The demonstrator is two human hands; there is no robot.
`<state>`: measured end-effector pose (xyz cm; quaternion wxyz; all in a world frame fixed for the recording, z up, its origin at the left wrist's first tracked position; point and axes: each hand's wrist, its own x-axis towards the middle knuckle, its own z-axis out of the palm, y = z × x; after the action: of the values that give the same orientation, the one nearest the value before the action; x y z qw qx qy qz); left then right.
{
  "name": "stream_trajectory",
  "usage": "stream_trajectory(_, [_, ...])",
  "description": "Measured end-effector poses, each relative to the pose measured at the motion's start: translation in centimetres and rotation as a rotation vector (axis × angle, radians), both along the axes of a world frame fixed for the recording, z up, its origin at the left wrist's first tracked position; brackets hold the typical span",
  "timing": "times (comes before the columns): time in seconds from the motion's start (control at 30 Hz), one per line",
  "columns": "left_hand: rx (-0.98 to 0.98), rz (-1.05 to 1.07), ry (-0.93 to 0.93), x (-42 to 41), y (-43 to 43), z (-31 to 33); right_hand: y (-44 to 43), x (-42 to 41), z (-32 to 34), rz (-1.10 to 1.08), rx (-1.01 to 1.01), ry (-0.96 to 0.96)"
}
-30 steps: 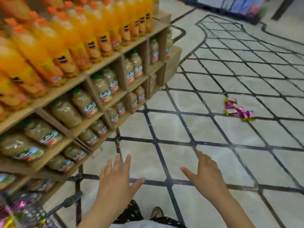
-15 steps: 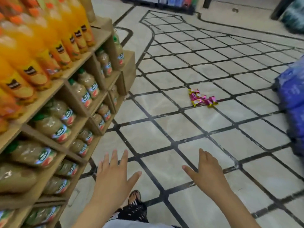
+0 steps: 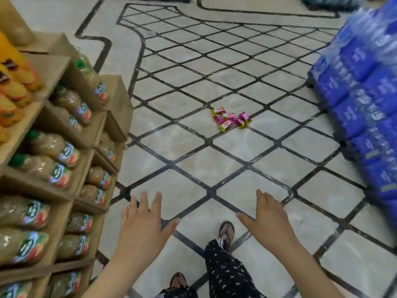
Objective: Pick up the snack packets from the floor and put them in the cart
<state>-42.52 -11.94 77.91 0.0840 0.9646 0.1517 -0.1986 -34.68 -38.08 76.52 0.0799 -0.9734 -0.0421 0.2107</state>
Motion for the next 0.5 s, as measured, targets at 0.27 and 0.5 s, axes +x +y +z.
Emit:
stream_trajectory(0.27, [0.017, -0.086, 0.049, 14.3, -5.0, -0.4, -4.7, 12.0, -2.1, -0.062, 0.005, 0.028])
stream_trajectory(0.5, [0.106, -0.177, 0.043, 26.5, -11.0, -0.1, -9.6, 22.7, -1.5, -0.067, 0.030, 0.066])
